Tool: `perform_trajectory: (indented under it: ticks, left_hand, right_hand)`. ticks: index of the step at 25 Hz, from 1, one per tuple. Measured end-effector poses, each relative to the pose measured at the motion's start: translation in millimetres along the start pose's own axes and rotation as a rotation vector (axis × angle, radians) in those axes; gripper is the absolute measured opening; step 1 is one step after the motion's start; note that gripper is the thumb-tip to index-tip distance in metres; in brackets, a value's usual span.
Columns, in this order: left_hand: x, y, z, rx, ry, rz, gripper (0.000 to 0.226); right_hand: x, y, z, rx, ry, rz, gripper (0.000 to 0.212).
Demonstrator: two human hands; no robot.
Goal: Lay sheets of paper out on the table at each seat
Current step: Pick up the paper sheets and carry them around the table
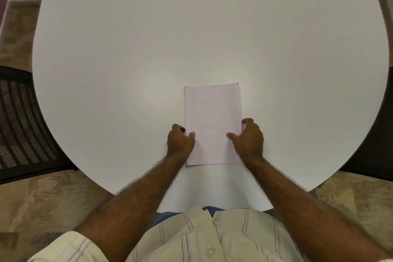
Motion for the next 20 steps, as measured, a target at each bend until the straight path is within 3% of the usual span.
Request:
perform_trajectory:
  ticks: [5,10,20]
  left_hand:
    - [1,-1,3,-0.047,0.066,-0.015,0.026]
    - [2,1,2,-0.035,0.078,-0.046,0.028]
    - [-15,24,-1,0.025,0.115,-0.092,0.024]
  right_hand:
    - [6,5,3,-0.014,-0.022,-0.009,0.064]
    - [3,5,1,0.026,-0.09,-0.045,0.032]
    - [-29,2,-19,0.002,-0.423,0.164,0.02]
Point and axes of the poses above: each hand's wrist, its own y-axis away from the middle knuckle, its own x-axis out of the palm, z = x × y, the point moved 1 cm from there along -y, towards the middle knuckle, and after that the axes turned 3 degrees about x, right-handed, at the moved point
